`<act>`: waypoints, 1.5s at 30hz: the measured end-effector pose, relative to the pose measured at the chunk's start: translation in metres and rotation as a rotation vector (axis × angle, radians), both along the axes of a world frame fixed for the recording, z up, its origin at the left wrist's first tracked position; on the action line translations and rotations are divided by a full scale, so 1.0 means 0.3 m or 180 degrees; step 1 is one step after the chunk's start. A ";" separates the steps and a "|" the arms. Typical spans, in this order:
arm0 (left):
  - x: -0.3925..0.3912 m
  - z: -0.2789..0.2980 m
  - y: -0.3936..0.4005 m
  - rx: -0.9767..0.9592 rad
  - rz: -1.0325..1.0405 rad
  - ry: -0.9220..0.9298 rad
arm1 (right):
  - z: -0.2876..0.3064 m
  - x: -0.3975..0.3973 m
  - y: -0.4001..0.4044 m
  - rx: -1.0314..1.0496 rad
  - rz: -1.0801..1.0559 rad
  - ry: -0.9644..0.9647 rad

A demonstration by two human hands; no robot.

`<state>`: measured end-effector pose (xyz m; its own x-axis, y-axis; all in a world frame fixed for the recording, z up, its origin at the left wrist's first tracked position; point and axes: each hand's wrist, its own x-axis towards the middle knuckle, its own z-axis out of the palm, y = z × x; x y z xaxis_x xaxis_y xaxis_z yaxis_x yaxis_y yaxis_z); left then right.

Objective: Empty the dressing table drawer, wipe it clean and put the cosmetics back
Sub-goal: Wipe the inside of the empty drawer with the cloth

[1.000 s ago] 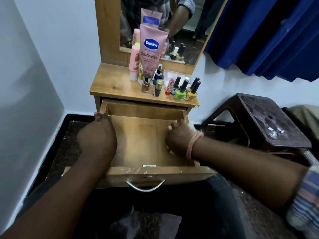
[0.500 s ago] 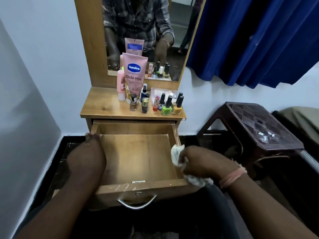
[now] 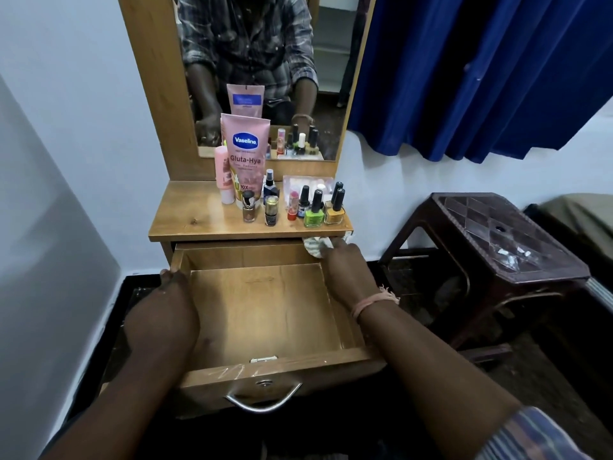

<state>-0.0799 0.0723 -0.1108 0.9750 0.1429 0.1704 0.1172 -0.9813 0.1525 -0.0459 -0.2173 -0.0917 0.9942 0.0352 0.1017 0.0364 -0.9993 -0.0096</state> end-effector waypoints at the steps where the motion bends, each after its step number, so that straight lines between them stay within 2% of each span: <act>1: 0.003 -0.011 0.003 -0.0019 -0.0032 -0.0085 | 0.005 -0.011 0.006 -0.0062 0.0012 0.0039; 4: 0.011 -0.033 0.008 -0.0021 -0.0063 -0.0225 | 0.037 -0.075 0.013 0.0014 -0.0043 0.0196; 7: 0.013 -0.036 0.013 0.0028 -0.0002 -0.0115 | 0.057 -0.122 0.021 -0.0041 -0.0050 0.0459; 13: 0.019 -0.049 0.014 0.0262 -0.0032 -0.0044 | 0.041 -0.027 0.027 -0.0243 -0.0076 0.0737; 17: 0.014 -0.025 0.003 0.0157 0.0018 0.0151 | 0.063 -0.014 0.011 -0.0195 0.0019 0.0915; 25: 0.002 -0.008 0.007 0.0175 -0.0037 0.0060 | 0.193 -0.187 -0.013 0.0062 0.0109 0.1459; 28: 0.003 0.033 0.023 0.0038 -0.0109 0.0191 | 0.290 -0.226 -0.033 0.0516 0.0030 0.1644; 30: 0.020 0.068 0.060 -0.0292 -0.0093 0.0493 | 0.365 -0.265 -0.053 0.0915 -0.0083 0.1503; 32: 0.011 0.111 0.088 -0.0694 -0.0049 0.0932 | 0.420 -0.315 -0.071 0.1279 -0.0225 0.1113; 35: -0.081 0.159 0.109 -0.0813 -0.0128 0.1140 | 0.440 -0.408 -0.069 0.1734 -0.0531 0.0804; 38: -0.205 0.177 0.141 -0.0831 -0.0098 0.1301 | 0.368 -0.477 -0.042 0.1408 -0.0877 0.0842; 41: -0.308 0.174 0.183 -0.1061 -0.0007 0.1220 | 0.280 -0.522 0.009 0.1219 -0.1088 0.0784; 45: -0.363 0.170 0.208 -0.1210 0.0215 0.1072 | 0.232 -0.574 0.101 0.0962 -0.1067 0.0629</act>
